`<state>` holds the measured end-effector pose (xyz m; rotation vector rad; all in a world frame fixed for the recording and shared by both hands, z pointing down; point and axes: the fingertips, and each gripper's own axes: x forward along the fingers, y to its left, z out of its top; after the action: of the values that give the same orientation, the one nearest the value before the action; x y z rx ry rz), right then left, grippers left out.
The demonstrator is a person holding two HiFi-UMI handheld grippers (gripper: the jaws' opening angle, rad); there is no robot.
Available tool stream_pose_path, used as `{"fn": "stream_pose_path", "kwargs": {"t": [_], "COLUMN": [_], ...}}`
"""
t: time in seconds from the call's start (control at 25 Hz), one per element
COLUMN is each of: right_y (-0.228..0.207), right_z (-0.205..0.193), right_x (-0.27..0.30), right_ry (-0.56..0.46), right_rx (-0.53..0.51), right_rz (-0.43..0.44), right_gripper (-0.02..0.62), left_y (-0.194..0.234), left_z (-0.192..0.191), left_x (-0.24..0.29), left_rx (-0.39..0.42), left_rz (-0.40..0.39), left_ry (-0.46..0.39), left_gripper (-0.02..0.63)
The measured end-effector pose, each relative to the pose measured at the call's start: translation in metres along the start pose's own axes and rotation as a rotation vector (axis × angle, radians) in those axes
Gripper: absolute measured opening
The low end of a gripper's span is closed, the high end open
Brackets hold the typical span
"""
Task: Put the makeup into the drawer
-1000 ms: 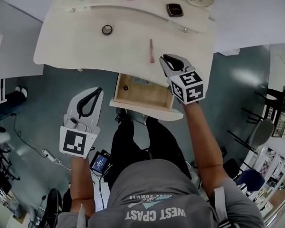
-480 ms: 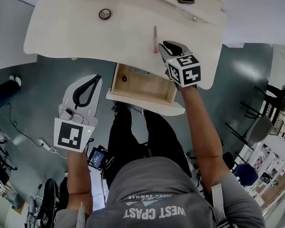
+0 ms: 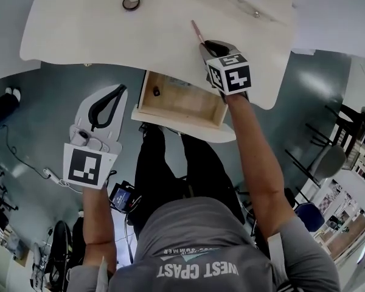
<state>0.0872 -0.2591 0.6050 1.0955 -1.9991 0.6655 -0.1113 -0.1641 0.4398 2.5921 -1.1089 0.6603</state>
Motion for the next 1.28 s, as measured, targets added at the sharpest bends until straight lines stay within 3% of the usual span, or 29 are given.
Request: {"fn": "stream_pose_path", "kwargs": {"t": [0.6, 1.28], "right_y": [-0.006, 0.025], "right_z": [0.012, 0.013], "right_x": [-0.020, -0.075], "right_ry": [-0.030, -0.094], "right_rx": [0.013, 0.026], "right_rz": [0.012, 0.053], "right_gripper": [0.043, 0.043], "left_y": [0.002, -0.005], "left_z": [0.011, 0.042], "left_x": [0.003, -0.005], "left_rx": [0.028, 0.063], "left_rz": [0.000, -0.019], "left_ry": [0.023, -0.059], "left_gripper": [0.002, 0.002]}}
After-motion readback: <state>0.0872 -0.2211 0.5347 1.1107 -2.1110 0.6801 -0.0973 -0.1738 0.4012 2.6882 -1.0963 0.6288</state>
